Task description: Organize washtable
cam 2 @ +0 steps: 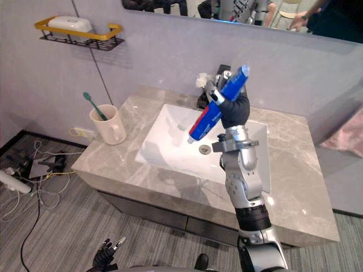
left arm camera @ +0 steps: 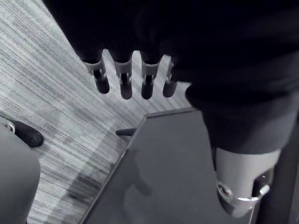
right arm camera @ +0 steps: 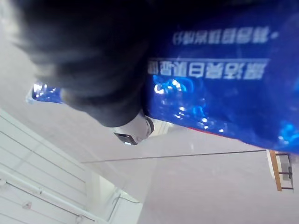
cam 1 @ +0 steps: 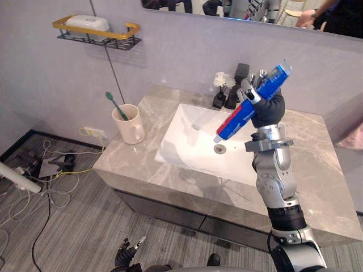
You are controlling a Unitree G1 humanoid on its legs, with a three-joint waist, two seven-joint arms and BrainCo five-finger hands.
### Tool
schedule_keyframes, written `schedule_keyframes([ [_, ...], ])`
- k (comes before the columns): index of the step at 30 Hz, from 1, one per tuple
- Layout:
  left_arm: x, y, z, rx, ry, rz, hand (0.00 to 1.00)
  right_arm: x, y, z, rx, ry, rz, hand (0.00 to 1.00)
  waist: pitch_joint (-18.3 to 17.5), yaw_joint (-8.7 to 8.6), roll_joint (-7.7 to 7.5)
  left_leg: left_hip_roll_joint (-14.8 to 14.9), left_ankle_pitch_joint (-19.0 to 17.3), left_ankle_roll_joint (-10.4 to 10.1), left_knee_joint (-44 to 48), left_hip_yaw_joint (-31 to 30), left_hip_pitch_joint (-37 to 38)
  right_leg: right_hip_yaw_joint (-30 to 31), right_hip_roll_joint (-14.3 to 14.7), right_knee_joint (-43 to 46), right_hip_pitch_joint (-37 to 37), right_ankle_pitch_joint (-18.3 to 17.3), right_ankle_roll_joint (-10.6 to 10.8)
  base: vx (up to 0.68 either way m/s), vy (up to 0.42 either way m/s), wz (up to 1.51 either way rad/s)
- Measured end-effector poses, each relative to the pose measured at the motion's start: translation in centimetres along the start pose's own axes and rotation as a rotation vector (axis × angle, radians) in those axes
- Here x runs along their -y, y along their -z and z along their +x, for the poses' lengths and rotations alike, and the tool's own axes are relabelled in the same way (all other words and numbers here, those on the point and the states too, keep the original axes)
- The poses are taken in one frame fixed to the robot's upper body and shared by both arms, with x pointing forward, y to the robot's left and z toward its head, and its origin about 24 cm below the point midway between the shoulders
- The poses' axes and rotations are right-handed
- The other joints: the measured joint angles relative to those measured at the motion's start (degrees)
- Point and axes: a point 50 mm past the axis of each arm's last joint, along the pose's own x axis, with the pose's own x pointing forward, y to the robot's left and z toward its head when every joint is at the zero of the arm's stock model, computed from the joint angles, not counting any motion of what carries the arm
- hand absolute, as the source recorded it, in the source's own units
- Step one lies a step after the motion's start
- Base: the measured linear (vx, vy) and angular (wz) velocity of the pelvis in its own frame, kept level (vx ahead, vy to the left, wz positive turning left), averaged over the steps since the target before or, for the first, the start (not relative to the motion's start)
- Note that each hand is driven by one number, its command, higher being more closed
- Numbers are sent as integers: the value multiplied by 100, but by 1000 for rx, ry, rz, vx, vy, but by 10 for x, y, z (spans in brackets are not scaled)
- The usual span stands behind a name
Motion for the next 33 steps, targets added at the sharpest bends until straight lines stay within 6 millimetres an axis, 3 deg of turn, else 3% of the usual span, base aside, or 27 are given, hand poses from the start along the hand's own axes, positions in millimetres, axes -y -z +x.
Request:
schedule_keyframes([
  [11,-5,-3,1,14,22,68,0,-16,0,52,23,-40,-121,100,170,445,-115,-11,167,-94,-7,-661,-297,-650,-31,26,17,-112,-38,-4,-5,31],
  [17,-4,-4,1,21,47,115,0,-17,-10,81,48,-20,-211,100,331,625,-114,-23,286,-158,-20,-1142,-516,-1117,-36,28,14,-211,-33,11,-19,45],
  [22,0,-4,0,21,84,144,0,-18,-12,97,50,13,-244,100,407,891,-56,-19,332,-181,-42,-1342,-604,-1315,-29,30,-3,-274,-35,42,2,22],
  [33,1,-8,0,38,100,176,0,-15,-18,120,50,86,-319,100,614,912,-25,-43,331,-182,-5,-1483,-701,-1458,-34,32,-7,-357,1,34,17,7],
])
